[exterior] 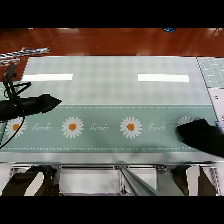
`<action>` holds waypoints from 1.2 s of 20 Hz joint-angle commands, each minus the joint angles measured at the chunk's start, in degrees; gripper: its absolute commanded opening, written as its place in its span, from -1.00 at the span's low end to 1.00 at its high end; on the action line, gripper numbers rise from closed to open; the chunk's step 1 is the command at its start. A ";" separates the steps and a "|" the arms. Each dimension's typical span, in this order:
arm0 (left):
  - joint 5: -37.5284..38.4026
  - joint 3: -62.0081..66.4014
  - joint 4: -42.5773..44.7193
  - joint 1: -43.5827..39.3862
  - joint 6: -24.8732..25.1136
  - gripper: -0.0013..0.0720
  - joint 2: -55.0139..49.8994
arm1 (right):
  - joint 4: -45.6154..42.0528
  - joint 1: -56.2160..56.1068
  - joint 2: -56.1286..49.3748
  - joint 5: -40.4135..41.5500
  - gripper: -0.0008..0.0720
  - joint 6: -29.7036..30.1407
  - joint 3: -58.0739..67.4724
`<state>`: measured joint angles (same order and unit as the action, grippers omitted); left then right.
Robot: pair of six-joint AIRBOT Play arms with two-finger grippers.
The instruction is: Fold the shirts.
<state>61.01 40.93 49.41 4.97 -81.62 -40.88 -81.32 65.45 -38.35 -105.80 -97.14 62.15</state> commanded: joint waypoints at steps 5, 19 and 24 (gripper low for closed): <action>-2.78 0.00 0.02 0.00 0.22 -0.91 -0.02 | -13.77 5.42 2.47 1.20 0.11 0.83 -9.46; 5.79 52.89 1.11 -12.55 2.89 -0.92 -32.89 | 24.96 -42.71 -24.87 31.89 -0.90 7.87 25.33; 5.88 41.24 33.99 -21.81 -11.82 -0.91 -34.05 | -9.31 -73.05 -36.76 29.22 -0.90 5.16 23.93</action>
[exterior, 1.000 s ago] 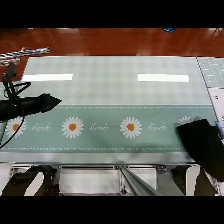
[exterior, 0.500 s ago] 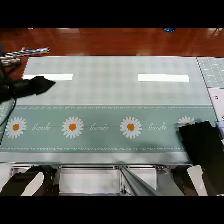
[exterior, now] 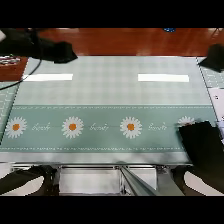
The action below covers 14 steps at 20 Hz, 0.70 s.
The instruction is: Fold the shirts.
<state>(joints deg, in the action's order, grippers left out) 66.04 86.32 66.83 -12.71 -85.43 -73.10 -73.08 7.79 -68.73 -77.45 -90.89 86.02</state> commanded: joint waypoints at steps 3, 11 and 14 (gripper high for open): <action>-1.42 -12.55 17.42 -1.49 -8.57 -0.91 -1.88 | -18.27 -17.77 -13.94 0.83 -0.90 -4.85 -2.12; -0.94 -12.81 16.98 -0.07 -8.96 -0.91 -2.27 | -17.49 -17.73 -15.61 0.50 -0.90 -5.49 -2.10; -0.94 -12.81 16.98 -0.07 -8.96 -0.91 -2.40 | -17.49 -17.73 -15.63 0.52 -0.90 -5.49 -2.10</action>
